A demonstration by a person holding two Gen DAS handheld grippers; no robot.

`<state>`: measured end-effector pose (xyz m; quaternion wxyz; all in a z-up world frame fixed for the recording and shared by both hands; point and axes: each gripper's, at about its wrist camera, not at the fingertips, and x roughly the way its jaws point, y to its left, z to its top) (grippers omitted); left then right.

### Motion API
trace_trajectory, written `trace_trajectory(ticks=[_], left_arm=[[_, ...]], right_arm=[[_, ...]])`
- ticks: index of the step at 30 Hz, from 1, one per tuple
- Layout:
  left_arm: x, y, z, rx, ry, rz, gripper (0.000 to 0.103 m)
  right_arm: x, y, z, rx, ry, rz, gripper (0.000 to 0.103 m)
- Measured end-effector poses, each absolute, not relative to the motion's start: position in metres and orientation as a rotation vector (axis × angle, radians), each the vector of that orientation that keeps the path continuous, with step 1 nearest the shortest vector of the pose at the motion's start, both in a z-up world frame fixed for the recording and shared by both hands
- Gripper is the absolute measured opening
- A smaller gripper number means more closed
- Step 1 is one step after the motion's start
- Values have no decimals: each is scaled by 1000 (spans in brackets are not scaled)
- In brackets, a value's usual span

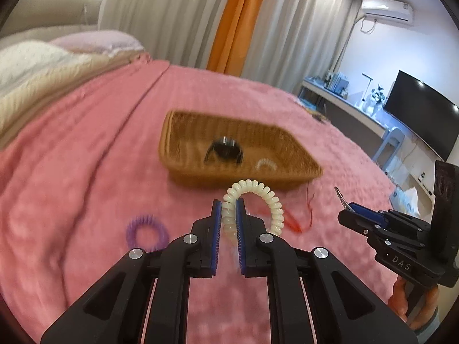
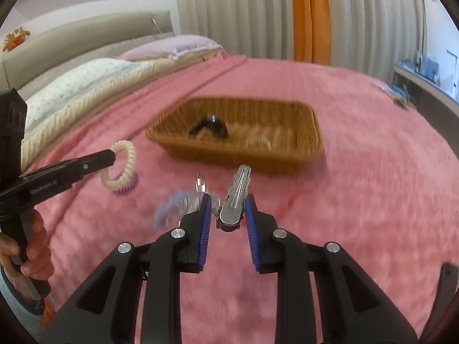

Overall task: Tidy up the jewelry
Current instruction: 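Drop the hair tie and silver clip into the basket, opening both tools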

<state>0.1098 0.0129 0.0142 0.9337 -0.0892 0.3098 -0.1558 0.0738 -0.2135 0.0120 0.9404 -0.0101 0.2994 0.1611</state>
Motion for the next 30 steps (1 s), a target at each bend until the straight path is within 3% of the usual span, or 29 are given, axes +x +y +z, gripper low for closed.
trace_trajectory(ticks=[10,21,30], left_arm=[[195,-4,47,-158,574,-289,8],[276,-19,12,-116,664,-199,8],[293,-21,-11,-91,708,-187,9]], right_arm=[[174,-205,31,-50,611,312,21],[264,-198,-6,15,732,307,21],[275,-198,-29,8,772,294,21]])
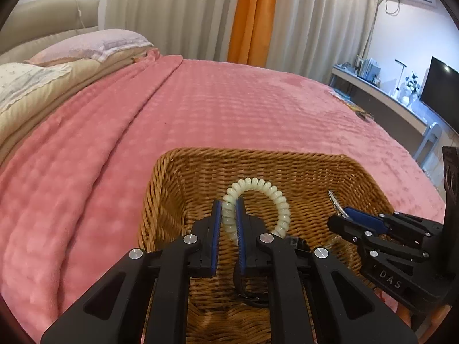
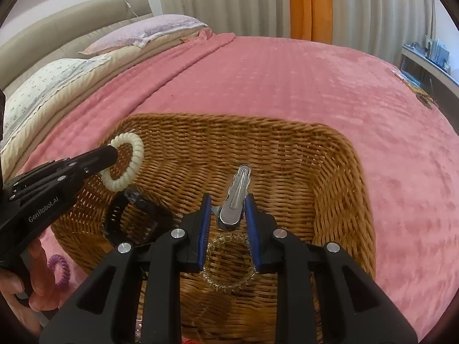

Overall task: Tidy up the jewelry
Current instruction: 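Drop the hair tie and silver clip into the basket, opening both tools, then grasp the purple coil hair tie with the left tool while the right grasps the small silver clasp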

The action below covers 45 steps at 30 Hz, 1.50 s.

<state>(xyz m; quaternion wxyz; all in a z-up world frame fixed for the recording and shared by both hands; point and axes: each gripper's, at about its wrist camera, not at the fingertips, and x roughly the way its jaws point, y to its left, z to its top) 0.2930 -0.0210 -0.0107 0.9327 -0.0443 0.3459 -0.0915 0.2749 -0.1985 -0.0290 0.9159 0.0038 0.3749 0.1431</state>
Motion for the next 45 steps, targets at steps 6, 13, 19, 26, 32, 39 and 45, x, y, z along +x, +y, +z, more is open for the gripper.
trace_trajectory(ticks=[6,13,19,26,32,39,45], left_arm=[[290,-17,-8,-112,706,-205,23],[258,-7,16,-139,641,-243,53],[193,10,52,-142,533,-272,60],[121,33,60,-158,487,-272,60],[89,57,35,-190,523,-242,60],[97,86,-5,-261,627,-176,60],[116,98,-28,-307,707,-133,58]], right_arm=[[279,-207,-31,78,800,311,32],[249,-218,-7,97,726,313,47],[191,-218,16,89,655,333,47],[125,-211,13,98,644,357,47],[85,-195,-14,60,687,352,47],[63,-186,-55,73,775,358,47],[51,-176,-62,31,776,352,47]])
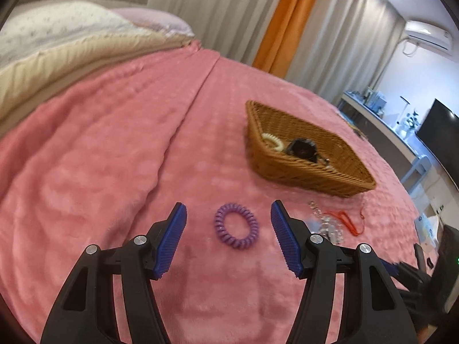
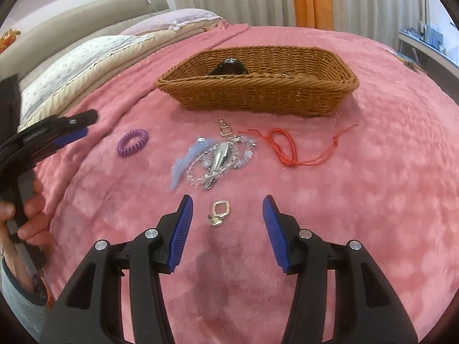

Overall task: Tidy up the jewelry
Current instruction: 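Grasp the purple coil hair tie with the left tool while the right grasps the small silver clasp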

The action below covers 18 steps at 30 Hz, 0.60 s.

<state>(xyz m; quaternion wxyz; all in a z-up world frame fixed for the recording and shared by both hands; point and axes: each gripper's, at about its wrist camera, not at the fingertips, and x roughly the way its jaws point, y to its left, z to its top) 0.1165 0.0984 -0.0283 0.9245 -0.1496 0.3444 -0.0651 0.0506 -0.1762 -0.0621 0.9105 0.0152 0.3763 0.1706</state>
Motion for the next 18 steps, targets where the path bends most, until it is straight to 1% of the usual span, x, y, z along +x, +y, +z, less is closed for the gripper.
trace_trajectory(ticks=[4,5,6,12,15,16,17,18], left_arm=[[133,97,-38,-299,754,-108,58],[136,97,-41,-297,762,-104,58],[139,96,-43,-295,769,-101,58],[150,96,-67,-295,830,-83,57],[153,95,-67,-284,827,-81,56],[154,94,-68,-270,829,-73,53],[154,91,-68,-249,829,-63,46],[154,88,-68,-233,829,-62,41]], right_arm=[[49,-170,-69,6,798,358,46],[49,-169,-71,2,805,364,40],[49,-168,-72,-1,812,369,37],[55,-167,-78,-4,837,355,32],[56,-161,-79,-37,834,330,27],[56,-160,-80,-44,829,325,22],[56,-159,-80,-53,825,326,16],[56,-157,-79,-59,822,328,15]])
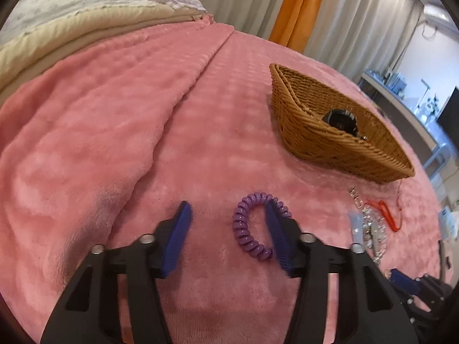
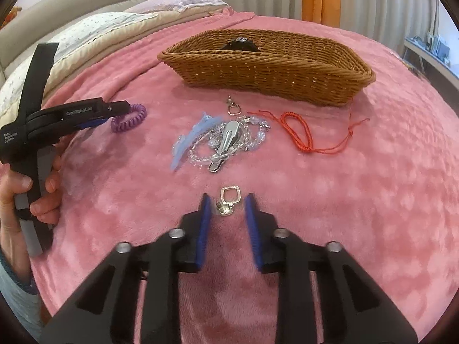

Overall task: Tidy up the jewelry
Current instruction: 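Grasp the purple coil hair tie with the left tool while the right grasps the small silver clasp, then release the purple hair tie and silver clasp into the basket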

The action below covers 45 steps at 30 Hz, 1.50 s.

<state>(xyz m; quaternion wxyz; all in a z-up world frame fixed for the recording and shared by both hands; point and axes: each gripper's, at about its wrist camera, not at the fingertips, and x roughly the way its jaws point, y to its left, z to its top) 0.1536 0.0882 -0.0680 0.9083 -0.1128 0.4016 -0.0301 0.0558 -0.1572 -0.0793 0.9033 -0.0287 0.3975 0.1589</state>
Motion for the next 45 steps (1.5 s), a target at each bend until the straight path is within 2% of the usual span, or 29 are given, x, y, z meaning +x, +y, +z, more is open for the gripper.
trace_trajectory(ticks=[2,3,4,10,31,39,45], left_arm=[[154,84,-69,-206,835,-70,21],[154,82,-69,-197,835,-69,17],[154,81,-69,-192,835,-80,10],[141,70,-64,-166,813,-146,9],[72,37,-26,-197,665,-282,9],[68,13,14,-147,591,-330,9],[93,-4,44,-109,546,-338,9]], right_arm=[[54,-157,-79,-67,815,334,13],[53,-156,-78,-70,811,337,13],[52,-157,-78,-71,809,339,13],[46,-162,-75,-48,786,366,9],[39,-196,-49,147,695,448,9],[43,-209,-16,167,641,445,9],[66,-216,20,150,594,389,9]])
